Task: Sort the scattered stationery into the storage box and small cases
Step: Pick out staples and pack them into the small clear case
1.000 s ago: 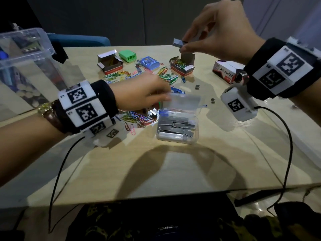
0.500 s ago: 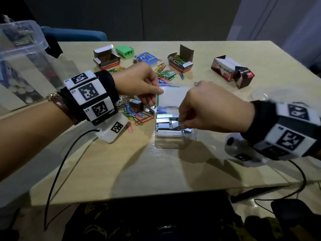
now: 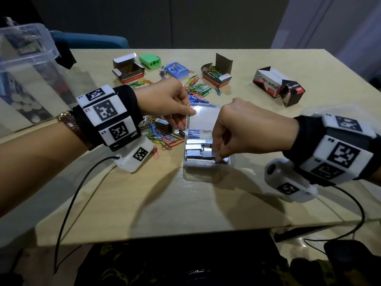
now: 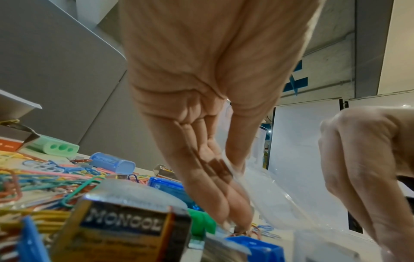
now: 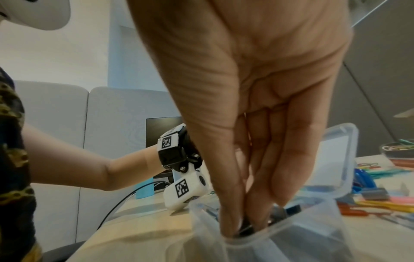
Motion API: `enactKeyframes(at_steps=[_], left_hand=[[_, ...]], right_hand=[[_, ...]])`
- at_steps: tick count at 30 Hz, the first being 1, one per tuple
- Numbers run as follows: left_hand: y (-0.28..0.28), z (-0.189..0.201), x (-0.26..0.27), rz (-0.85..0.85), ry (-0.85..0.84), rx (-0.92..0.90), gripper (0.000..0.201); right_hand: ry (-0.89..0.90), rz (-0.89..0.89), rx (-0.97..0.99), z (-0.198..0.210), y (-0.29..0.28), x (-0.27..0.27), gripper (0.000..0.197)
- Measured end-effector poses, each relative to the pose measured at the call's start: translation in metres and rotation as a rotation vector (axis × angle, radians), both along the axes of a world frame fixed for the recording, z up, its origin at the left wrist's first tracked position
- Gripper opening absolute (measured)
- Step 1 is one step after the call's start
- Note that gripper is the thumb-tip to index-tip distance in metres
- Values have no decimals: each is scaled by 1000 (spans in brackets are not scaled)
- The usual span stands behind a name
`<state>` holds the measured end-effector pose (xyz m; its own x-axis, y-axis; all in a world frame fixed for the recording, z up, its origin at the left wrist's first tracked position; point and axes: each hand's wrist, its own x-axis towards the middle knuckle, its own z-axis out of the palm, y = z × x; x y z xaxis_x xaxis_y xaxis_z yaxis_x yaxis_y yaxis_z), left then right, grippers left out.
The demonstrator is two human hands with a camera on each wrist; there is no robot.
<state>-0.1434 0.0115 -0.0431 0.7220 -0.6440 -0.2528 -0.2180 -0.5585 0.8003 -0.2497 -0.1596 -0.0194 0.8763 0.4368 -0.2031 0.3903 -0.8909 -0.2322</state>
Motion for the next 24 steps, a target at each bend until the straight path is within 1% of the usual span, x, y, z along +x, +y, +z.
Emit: enactKeyframes(at_steps=[6, 9, 10, 13, 16, 18, 20, 22, 24], left_hand=[[1, 0, 1, -17, 25, 9, 15], [2, -1, -1, -36, 13, -4, 12], [2, -1, -1, -50, 0, -8, 14], [4, -1, -2, -66, -26, -22, 23], [5, 0, -3, -76, -37, -11, 29], [5, 0, -6, -88, -36, -7, 31], [6, 1, -9, -110, -59, 6, 32], [9, 2, -12, -142, -118, 41, 34], [14, 5, -15, -171, -157, 55, 34]], right_hand=[[-14, 16, -30, -1, 1, -3, 14], [-30, 17, -29, 0, 0, -3, 18], [-42, 20, -31, 3, -1, -3, 20], [-161, 1, 11, 23, -10, 3, 23], [-334, -88, 92, 43, -26, 24, 20], [-409, -166, 110, 44, -36, 44, 19], [-379, -176, 79, 36, -41, 60, 18], [-226, -104, 51, 25, -41, 71, 17], [-41, -9, 36, 13, -38, 78, 22]])
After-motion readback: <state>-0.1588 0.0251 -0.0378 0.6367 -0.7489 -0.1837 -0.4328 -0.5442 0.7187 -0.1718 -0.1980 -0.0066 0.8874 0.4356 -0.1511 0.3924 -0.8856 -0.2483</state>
